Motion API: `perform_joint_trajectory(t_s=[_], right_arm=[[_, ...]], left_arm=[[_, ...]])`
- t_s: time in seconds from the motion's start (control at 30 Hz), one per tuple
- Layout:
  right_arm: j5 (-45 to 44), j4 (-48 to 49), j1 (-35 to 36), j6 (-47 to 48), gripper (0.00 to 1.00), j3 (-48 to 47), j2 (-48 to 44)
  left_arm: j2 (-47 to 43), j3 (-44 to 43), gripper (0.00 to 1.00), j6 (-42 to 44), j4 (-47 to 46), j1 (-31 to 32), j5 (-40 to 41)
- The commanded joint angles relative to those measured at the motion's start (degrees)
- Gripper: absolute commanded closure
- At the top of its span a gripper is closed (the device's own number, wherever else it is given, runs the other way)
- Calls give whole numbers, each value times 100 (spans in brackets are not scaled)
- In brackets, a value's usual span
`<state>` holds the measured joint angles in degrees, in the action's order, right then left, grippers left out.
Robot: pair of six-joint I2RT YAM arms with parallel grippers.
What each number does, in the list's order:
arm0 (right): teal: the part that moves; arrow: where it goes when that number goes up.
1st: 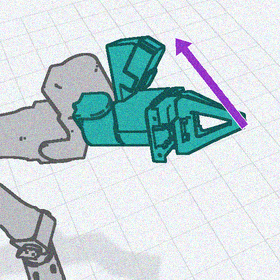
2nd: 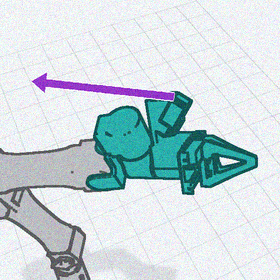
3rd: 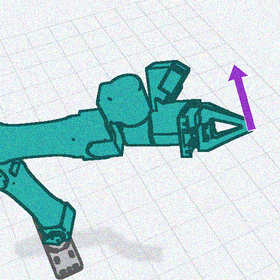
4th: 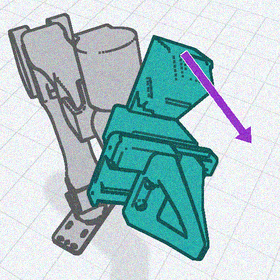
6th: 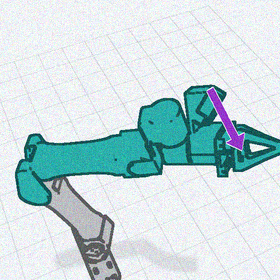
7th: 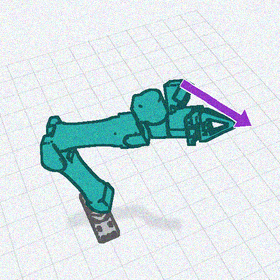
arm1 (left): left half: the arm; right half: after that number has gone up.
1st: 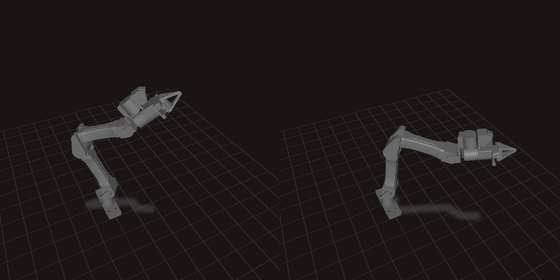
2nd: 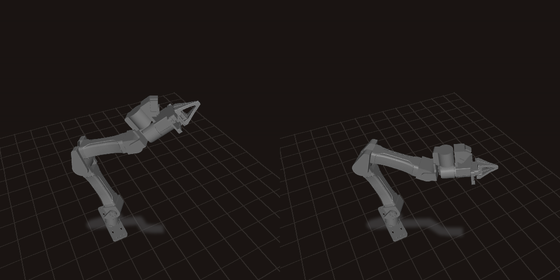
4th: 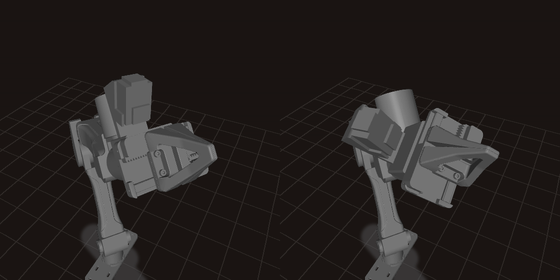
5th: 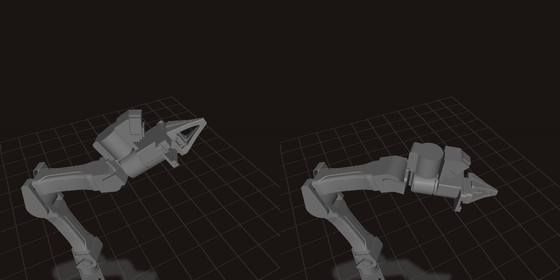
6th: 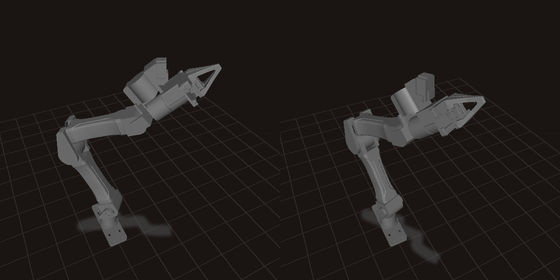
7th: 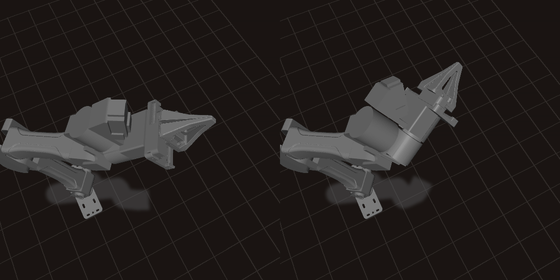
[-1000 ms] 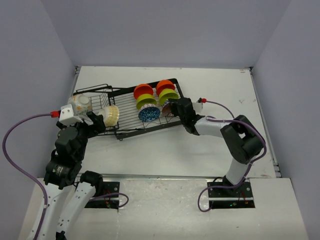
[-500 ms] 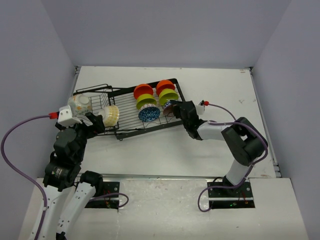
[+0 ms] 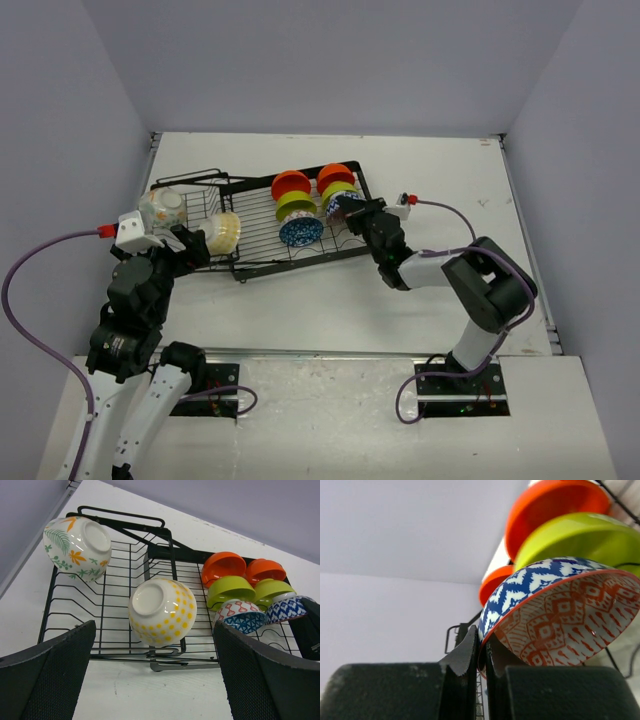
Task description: Unload the bowls from the dish rack
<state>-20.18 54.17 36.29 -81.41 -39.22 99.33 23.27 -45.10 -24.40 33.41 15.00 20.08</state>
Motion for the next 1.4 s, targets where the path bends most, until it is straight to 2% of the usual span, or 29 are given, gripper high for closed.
perform_joint_trajectory(t_s=[0.0,0.2,0.33,0.4,0.43,0.47,0.5,0.53,0.6,0.63,0.67,0.73,0.83,1.0,1.2,1.3,1.37], right_arm=[[198,1166,-17,573,100,-182,-317],[366,1271,-26,986,100,-121,-764],[603,983,-26,1855,100,-86,-1502],[726,115,-78,2233,100,-269,-1915],[622,-1307,-166,2530,100,-453,-2352],[534,-2296,-236,2664,100,-759,-2496],[524,-3159,-324,3091,100,-1545,-2550],[577,-4481,-560,3409,100,-1927,-2437],[735,-5413,-894,4538,100,-3017,-2121],[718,-6331,-992,4911,100,-3343,-1667],[413,-6827,-1132,5515,100,-4095,-1393],[-158,-7828,-1230,6011,100,-4688,-865],[-1064,-8639,-1457,6768,100,-5733,249],[-856,-9020,-1791,7471,100,-6789,1350],[-513,-10293,-2117,8376,100,-9241,3466],[-618,-10313,-2179,8624,100,-9411,3892],[-373,-10278,-2266,8711,100,-9314,3971]], left_arm=[[-6,28,0,129,-273,-41,-48],[-33,28,0,129,-273,-41,-30],[-33,28,0,129,-256,-41,-21],[-41,19,0,129,-256,-41,-4],[-42,28,0,129,-256,-41,-4],[-33,19,0,129,-265,-41,5],[-24,19,0,129,-265,-41,14],[-15,10,0,129,-265,-41,14],[3,10,0,129,-247,-50,14],[2,1,0,129,-247,-42,5],[-6,-7,0,129,-247,-50,14],[-33,-7,0,120,-247,-50,49],[-94,1,0,102,-230,-42,128],[-24,1,0,94,-221,-42,102],[90,1,0,94,-229,-41,32],[46,10,0,102,-238,-33,-3],[20,10,0,102,-247,20,-4]])
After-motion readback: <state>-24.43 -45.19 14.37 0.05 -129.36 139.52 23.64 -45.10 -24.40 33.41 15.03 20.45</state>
